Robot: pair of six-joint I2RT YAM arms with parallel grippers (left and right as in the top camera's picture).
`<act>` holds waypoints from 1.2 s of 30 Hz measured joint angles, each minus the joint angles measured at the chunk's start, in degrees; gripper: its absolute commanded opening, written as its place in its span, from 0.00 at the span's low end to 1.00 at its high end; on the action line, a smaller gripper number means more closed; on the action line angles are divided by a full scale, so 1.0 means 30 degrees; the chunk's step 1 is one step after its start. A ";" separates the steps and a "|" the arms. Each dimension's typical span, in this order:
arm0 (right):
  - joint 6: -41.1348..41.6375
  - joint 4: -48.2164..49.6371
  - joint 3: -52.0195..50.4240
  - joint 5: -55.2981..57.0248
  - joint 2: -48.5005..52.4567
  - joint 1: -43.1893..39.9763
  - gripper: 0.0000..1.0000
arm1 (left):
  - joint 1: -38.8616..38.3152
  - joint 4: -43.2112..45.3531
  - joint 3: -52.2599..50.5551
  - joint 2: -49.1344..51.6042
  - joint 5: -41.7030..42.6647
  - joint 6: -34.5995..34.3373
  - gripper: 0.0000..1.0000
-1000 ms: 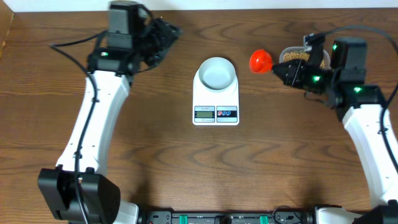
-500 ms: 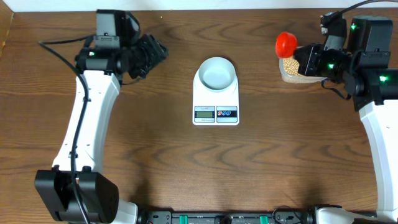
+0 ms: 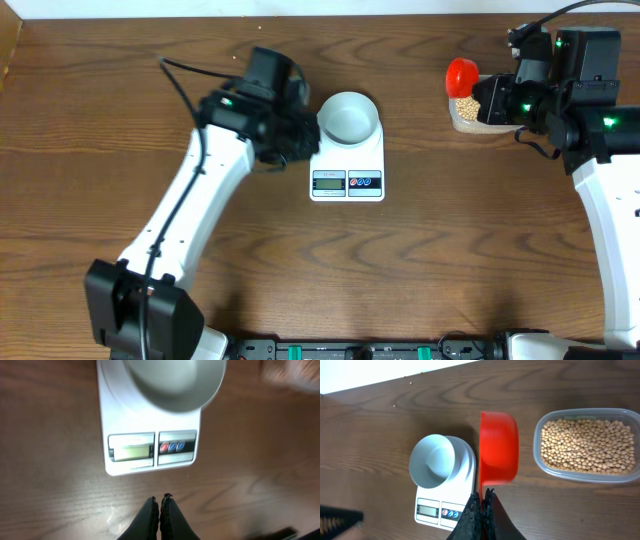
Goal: Scoop item into bowl and weigh 50g on scale
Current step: 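Press the TARE button on the scale with the left gripper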
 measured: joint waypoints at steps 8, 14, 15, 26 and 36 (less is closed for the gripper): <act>0.0000 -0.0036 0.0000 0.0335 0.0007 0.0000 0.01 | -0.2412 0.1851 -0.2674 0.0000 -0.1836 0.0109 0.07; 0.0000 -0.0073 0.0007 0.0357 0.0015 0.0000 0.01 | -0.4022 0.5202 -0.4255 0.0000 -0.2259 0.0226 0.07; 0.0000 -0.0124 0.0007 0.0357 0.0015 0.0000 0.01 | -0.4269 0.5610 -0.4437 0.0000 -0.2302 0.0321 0.07; 0.0000 -0.0153 0.0007 0.0393 0.0015 0.0000 0.01 | -0.5384 0.6594 -0.4947 0.0962 -0.5071 0.1639 0.07; 0.0000 -0.0138 0.0007 0.0401 0.0015 0.0000 0.01 | -0.5384 0.8138 -0.4954 0.2820 -0.5442 0.3031 0.08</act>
